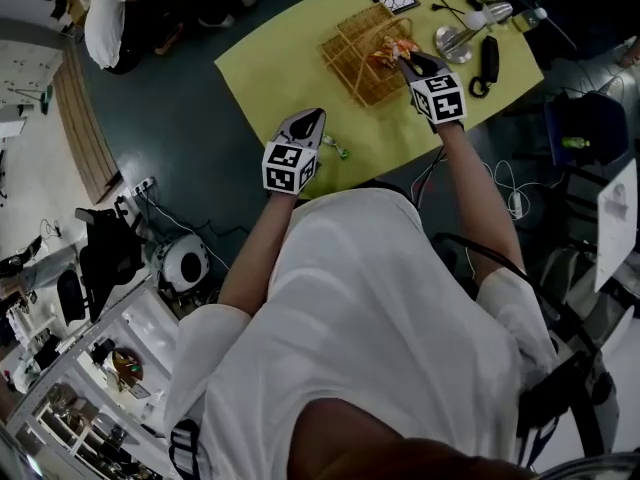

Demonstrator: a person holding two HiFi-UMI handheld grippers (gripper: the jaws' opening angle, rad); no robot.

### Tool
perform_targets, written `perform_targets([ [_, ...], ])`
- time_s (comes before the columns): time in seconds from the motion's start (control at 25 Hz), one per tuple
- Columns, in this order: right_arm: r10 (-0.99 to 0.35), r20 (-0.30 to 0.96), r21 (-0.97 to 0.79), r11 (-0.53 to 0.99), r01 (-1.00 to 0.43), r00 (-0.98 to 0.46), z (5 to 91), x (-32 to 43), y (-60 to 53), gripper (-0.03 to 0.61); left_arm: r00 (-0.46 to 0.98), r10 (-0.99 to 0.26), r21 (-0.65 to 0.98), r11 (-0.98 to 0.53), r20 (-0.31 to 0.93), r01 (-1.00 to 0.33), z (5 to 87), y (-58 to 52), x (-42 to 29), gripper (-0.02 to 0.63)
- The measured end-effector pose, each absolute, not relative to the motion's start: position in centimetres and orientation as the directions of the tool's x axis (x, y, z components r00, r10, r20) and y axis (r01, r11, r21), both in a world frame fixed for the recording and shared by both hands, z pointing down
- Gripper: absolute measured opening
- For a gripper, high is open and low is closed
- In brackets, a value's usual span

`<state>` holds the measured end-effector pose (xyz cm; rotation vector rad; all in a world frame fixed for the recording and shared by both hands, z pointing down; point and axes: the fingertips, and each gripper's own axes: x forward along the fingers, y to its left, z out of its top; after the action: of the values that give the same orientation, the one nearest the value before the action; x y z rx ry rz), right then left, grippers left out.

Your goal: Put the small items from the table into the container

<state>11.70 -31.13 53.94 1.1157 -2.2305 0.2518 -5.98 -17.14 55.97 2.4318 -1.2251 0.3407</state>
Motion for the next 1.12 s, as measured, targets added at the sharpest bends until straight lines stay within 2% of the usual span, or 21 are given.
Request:
perform_targets([
  [0.48, -0.6, 0.66, 0.095, 0.662, -0.743, -0.451, 56.2, 9.1, -35.1, 0.097, 0.541, -0.741, 0.221, -0.495, 0.397, -0.84, 55.2, -17.9, -7.3, 0.009],
  [0.64, -0.594, 0.654, 0.071, 0.665, -0.744, -0.469, 56.0, 8.9, -34.7, 0.181, 0.543, -0.739, 0.222, -0.497, 0.4, -0.839, 55.2, -17.9, -7.2, 0.009],
  [1.12, -0.646, 0.584, 0.071, 0.644, -0.762, -0.492, 53.2, 10.2, -31.7, 0.181, 0.579, -0.719, 0.222, -0.537, 0.384, -0.814, 54.6, -17.3, -6.0, 0.009],
])
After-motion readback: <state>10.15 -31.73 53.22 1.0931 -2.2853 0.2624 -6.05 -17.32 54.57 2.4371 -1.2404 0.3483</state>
